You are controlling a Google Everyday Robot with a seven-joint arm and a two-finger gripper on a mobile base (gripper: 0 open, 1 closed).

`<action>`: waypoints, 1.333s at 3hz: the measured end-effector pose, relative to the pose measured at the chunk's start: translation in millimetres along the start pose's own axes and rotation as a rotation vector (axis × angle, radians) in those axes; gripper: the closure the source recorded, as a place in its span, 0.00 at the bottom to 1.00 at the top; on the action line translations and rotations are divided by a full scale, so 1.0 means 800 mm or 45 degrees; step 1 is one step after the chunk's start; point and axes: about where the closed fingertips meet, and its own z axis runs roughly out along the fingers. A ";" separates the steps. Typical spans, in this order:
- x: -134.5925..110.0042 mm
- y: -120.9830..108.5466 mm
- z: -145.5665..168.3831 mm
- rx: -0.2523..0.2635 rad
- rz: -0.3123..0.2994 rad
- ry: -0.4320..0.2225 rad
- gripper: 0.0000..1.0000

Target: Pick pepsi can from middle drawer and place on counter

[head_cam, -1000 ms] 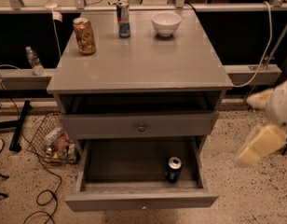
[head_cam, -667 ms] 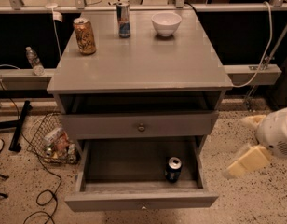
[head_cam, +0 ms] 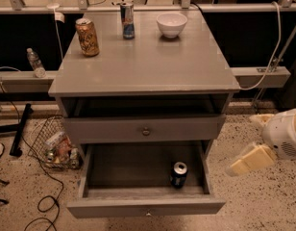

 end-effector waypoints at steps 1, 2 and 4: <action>0.012 -0.004 0.032 0.007 0.023 -0.004 0.00; 0.037 -0.007 0.138 -0.019 0.093 -0.045 0.00; 0.071 0.002 0.259 -0.077 0.170 -0.031 0.00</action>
Offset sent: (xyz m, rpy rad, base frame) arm 0.0560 0.0362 -0.1637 0.1075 0.0265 -0.0819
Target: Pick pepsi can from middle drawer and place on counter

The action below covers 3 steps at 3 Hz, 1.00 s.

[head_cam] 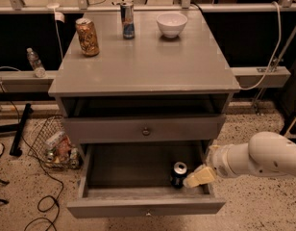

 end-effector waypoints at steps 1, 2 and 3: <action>0.027 -0.005 0.036 -0.011 0.017 -0.004 0.00; 0.032 -0.009 0.042 -0.020 0.017 -0.019 0.00; 0.043 -0.024 0.060 -0.049 0.008 -0.053 0.00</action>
Offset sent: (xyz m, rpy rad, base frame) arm 0.0018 -0.0008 -0.0306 0.0087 0.0060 -0.0055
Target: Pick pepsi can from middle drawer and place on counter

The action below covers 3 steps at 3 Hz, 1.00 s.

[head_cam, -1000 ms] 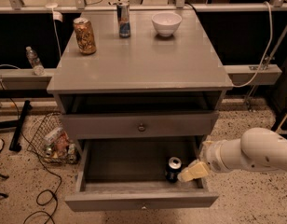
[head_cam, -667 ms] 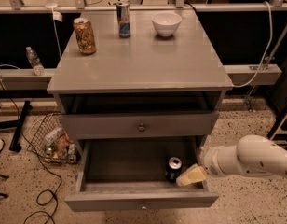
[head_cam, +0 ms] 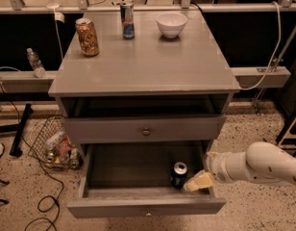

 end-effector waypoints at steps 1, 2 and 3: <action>0.008 -0.013 0.025 -0.036 -0.014 -0.027 0.00; 0.012 -0.024 0.047 -0.062 -0.039 -0.064 0.00; 0.013 -0.029 0.085 -0.083 -0.112 -0.069 0.00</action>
Offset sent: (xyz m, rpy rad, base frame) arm 0.0380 0.0032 -0.0583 0.0875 -0.0547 0.0827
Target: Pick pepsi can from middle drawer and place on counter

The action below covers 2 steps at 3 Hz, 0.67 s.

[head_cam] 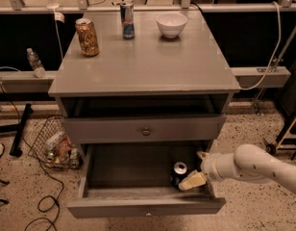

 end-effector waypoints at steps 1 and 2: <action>-0.002 -0.001 0.031 -0.038 -0.067 -0.008 0.00; -0.002 -0.003 0.046 -0.060 -0.088 -0.011 0.00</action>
Offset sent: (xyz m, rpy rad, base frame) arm 0.0224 0.0250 -0.0334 0.0079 -0.0275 0.1017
